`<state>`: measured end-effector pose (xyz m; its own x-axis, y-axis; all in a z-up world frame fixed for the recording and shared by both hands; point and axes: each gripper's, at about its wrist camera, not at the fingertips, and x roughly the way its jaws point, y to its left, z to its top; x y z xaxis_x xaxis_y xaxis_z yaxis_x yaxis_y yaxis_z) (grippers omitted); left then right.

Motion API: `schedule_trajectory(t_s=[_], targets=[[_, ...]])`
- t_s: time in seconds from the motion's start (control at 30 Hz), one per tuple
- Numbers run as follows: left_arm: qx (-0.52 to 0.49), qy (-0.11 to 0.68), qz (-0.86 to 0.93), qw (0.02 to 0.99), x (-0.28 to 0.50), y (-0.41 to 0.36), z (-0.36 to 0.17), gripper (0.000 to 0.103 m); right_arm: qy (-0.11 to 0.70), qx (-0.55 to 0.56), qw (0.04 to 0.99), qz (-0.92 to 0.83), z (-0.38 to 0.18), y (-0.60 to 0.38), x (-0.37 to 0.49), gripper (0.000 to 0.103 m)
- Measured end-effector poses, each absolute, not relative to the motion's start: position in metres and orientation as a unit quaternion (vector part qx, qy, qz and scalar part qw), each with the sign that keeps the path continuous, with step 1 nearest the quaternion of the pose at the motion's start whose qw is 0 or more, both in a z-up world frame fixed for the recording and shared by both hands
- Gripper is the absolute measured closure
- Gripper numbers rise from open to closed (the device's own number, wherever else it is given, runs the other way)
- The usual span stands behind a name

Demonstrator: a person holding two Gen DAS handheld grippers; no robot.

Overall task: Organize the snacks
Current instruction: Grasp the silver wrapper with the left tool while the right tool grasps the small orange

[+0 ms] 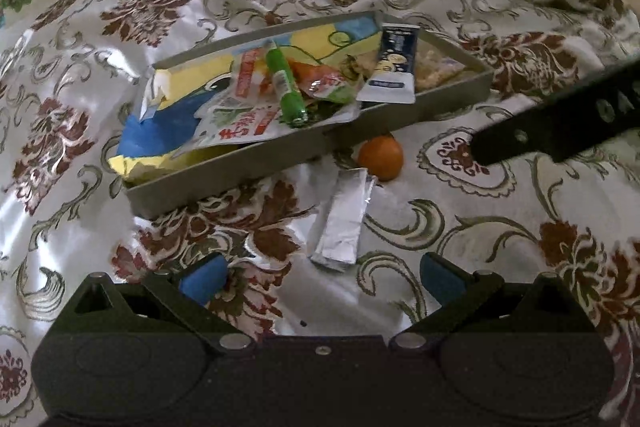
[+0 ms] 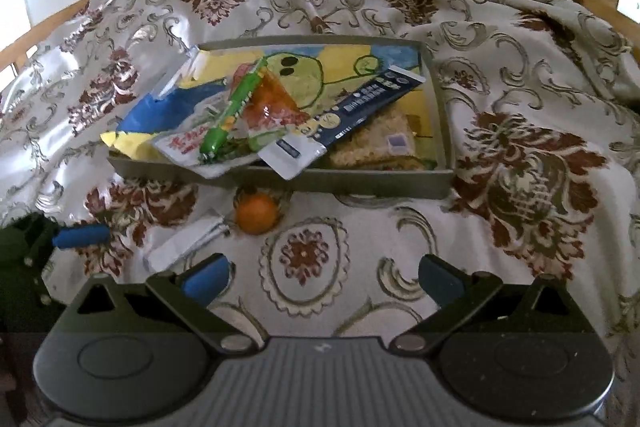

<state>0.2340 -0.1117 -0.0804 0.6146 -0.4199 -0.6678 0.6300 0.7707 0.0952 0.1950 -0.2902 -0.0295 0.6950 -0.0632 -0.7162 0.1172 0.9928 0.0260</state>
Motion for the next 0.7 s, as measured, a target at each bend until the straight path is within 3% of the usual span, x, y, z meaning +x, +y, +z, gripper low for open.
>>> schedule_trajectory(t_s=[0.33,0.7], targets=[[0.165,0.308,-0.312,0.883,0.24,-0.116,-0.079,0.007,0.385,0.025,0.923,-0.02,-0.043,-0.287,0.225,0.001],[0.155,0.303,-0.337,0.878,0.245,-0.117,-0.081,0.037,0.389,0.032,0.921,0.01,-0.06,-0.278,0.252,0.027]])
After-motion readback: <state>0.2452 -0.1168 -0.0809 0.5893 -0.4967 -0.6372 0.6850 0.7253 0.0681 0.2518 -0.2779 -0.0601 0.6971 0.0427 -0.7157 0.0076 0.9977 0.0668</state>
